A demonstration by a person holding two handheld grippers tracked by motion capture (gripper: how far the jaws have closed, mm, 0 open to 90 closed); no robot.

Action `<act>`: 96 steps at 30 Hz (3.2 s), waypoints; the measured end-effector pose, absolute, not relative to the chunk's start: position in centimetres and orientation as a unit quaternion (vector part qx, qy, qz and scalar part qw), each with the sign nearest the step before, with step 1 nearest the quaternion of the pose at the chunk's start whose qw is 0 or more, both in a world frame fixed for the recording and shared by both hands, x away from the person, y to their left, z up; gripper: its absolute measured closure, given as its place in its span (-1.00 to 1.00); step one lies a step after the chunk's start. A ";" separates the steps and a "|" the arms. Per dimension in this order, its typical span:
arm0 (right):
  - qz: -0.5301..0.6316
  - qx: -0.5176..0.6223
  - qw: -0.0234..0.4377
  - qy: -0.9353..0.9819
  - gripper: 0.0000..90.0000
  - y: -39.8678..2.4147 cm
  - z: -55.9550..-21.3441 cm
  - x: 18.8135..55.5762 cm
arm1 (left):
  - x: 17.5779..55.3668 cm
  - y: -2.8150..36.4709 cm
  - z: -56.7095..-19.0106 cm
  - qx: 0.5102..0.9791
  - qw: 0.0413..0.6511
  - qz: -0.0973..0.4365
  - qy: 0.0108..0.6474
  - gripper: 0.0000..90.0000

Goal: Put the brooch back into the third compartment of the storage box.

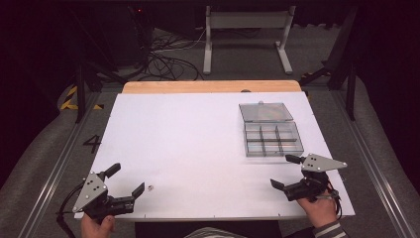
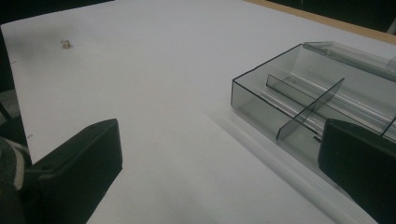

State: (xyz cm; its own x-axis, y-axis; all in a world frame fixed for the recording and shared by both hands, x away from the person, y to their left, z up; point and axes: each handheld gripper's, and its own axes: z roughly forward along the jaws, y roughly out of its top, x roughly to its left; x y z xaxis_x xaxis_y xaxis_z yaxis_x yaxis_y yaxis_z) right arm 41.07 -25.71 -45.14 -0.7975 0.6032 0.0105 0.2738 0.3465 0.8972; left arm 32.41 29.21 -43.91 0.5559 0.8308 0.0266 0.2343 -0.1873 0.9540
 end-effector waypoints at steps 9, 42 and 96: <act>0.501 0.271 0.164 0.806 -0.98 -25.6 -44.9 41.1 | 32.2 29.0 -43.7 0.718 0.505 0.305 0.370 -0.92; 0.505 0.224 0.115 0.826 -0.98 -19.7 -42.9 42.5 | 32.2 29.9 -43.6 0.712 0.511 0.296 0.379 -0.92; 0.491 0.193 0.102 0.843 -0.82 -3.6 -43.1 42.6 | 32.1 30.3 -43.5 0.709 0.517 0.296 0.376 -0.91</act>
